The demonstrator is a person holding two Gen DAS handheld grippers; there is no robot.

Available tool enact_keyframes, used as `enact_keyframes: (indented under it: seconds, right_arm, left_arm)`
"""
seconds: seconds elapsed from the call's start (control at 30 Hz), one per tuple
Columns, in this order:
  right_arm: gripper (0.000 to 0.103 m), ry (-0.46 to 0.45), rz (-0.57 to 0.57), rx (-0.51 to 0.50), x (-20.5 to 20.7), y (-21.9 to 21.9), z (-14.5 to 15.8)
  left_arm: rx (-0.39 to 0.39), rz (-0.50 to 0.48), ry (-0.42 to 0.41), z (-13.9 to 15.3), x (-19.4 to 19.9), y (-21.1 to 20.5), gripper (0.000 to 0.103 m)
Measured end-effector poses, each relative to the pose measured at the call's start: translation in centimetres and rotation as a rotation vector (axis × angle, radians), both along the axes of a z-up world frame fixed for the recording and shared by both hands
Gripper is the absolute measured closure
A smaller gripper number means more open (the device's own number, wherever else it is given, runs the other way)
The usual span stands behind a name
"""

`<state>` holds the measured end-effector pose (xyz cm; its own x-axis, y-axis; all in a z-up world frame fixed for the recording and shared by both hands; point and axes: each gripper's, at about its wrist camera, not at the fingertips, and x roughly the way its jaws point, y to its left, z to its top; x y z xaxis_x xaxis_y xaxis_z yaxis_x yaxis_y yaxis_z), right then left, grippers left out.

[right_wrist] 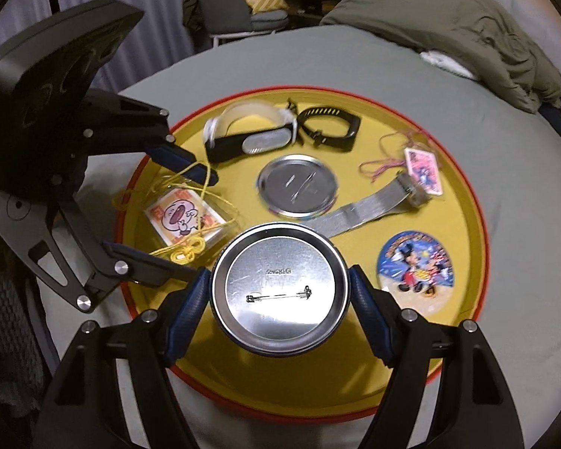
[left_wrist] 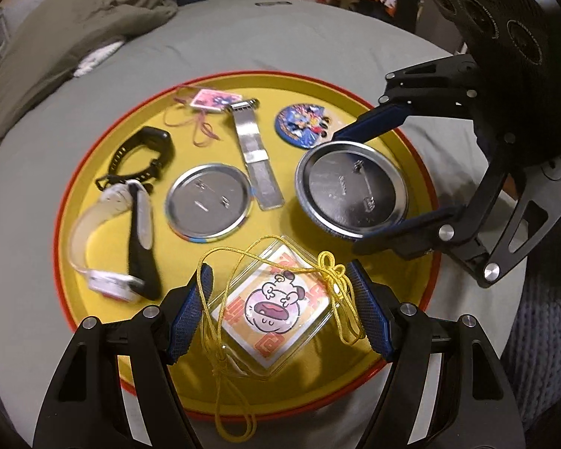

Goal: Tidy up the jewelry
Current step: 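Carry the yellow-cord card and silver badge into the tray and open both tools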

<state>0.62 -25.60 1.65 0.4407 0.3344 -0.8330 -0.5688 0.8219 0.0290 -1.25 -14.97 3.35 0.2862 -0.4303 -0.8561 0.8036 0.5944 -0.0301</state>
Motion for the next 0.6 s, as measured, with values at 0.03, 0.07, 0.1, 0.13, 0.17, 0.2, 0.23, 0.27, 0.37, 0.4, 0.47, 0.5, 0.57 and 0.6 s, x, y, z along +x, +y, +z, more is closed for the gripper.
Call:
enact_keyframes:
  seconds: [0.03, 0.07, 0.1, 0.13, 0.17, 0.2, 0.23, 0.27, 0.37, 0.4, 0.47, 0.5, 0.57, 0.6]
  right_arm:
    - [0.033, 0.009, 0.003, -0.002, 0.0, 0.1, -0.2]
    - [0.033, 0.018, 0.007, -0.007, 0.0, 0.2, -0.5]
    - [0.033, 0.028, 0.010, -0.014, 0.1, 0.3, -0.9]
    - [0.033, 0.040, 0.013, -0.016, 0.1, 0.3, -1.3]
    - [0.033, 0.052, 0.019, -0.019, 0.2, 0.4, -1.6]
    - [0.033, 0.061, 0.021, -0.023, 0.1, 0.5, -1.9]
    - [0.033, 0.069, 0.024, -0.028, 0.1, 0.5, -2.2]
    - [0.033, 0.075, 0.027, -0.033, 0.1, 0.6, -2.4]
    - [0.033, 0.075, 0.040, -0.049, -0.2, 0.9, -2.7]
    - [0.033, 0.076, 0.040, -0.050, -0.3, 0.9, -2.7]
    - [0.033, 0.070, 0.045, -0.058, -0.4, 1.1, -2.7]
    - [0.033, 0.071, 0.045, -0.059, -0.3, 1.0, -2.7]
    - [0.027, 0.061, 0.044, -0.071, -0.4, 1.1, -2.8]
    - [0.025, 0.058, 0.047, -0.075, -0.5, 1.2, -2.8]
  left_arm:
    - [0.002, -0.004, 0.001, -0.1, -0.1, -0.1, 0.032]
    - [0.009, -0.008, -0.002, -0.3, -0.2, -0.2, 0.032]
    - [0.017, -0.012, -0.004, -0.5, -0.3, -0.3, 0.032]
    - [0.028, -0.019, -0.005, -0.7, -0.3, -0.3, 0.032]
    - [0.038, -0.025, -0.008, -0.9, -0.4, -0.4, 0.032]
    - [0.044, -0.031, -0.009, -1.0, -0.4, -0.4, 0.032]
    - [0.054, -0.038, -0.014, -1.2, -0.5, -0.4, 0.032]
    - [0.063, -0.043, -0.014, -1.4, -0.5, -0.3, 0.032]
    - [0.084, -0.047, -0.015, -2.0, -0.4, -0.3, 0.032]
    - [0.075, -0.045, -0.012, -2.1, -0.4, -0.2, 0.032]
    - [0.071, -0.043, -0.009, -2.1, -0.3, -0.2, 0.031]
    - [0.070, -0.044, -0.007, -2.1, -0.3, -0.2, 0.031]
    - [0.066, -0.051, 0.005, -2.2, -0.2, -0.1, 0.029]
    - [0.069, -0.058, 0.001, -2.2, -0.3, -0.1, 0.026]
